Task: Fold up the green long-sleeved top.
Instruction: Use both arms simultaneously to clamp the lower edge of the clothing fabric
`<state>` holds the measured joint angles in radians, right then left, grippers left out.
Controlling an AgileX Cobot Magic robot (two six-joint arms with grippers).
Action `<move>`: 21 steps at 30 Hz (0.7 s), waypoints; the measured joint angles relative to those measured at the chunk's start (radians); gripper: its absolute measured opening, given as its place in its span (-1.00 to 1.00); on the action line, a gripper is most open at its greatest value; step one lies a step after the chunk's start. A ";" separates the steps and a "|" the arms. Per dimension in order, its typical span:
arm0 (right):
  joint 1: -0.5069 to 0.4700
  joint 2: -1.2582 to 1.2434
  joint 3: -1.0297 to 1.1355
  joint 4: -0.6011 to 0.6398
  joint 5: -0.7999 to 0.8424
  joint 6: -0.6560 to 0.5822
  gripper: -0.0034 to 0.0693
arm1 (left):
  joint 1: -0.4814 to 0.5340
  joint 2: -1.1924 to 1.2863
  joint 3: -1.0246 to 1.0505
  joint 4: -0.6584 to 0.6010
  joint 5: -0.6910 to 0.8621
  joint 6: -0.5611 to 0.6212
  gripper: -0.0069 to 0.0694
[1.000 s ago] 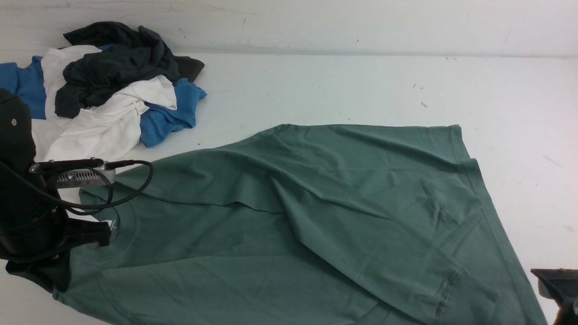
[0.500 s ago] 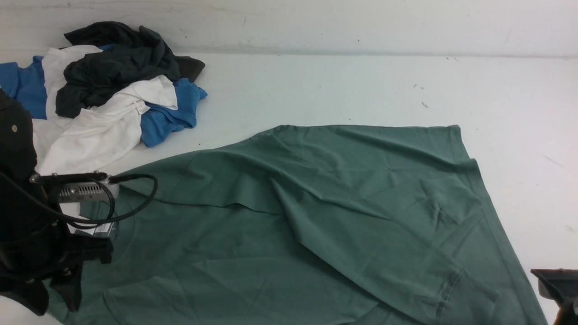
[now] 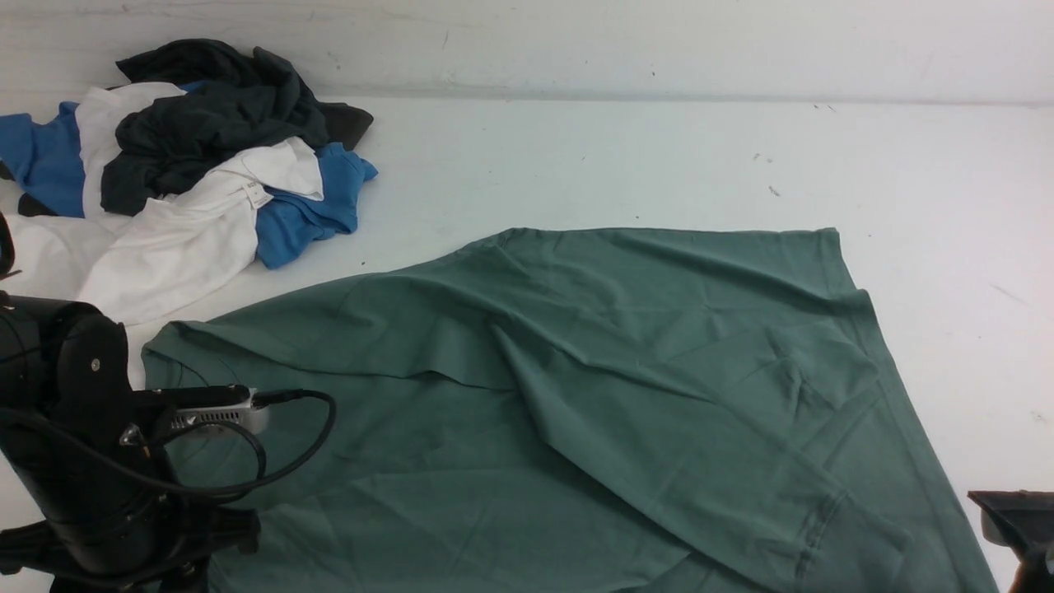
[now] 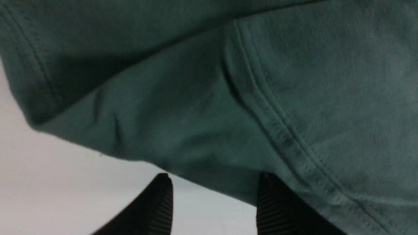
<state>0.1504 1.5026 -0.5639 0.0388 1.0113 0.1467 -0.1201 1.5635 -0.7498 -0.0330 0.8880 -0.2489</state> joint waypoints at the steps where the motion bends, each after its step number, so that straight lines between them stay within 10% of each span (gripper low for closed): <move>1: 0.000 0.000 0.000 0.000 0.000 0.000 -0.77 | 0.000 0.000 -0.003 0.000 -0.002 -0.007 0.08; 21: 0.000 0.000 0.000 0.002 0.001 0.000 -0.77 | 0.000 0.024 0.038 -0.015 -0.053 -0.149 0.39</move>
<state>0.1504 1.5026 -0.5639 0.0407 1.0123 0.1467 -0.1201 1.5877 -0.7120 -0.0483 0.8349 -0.3975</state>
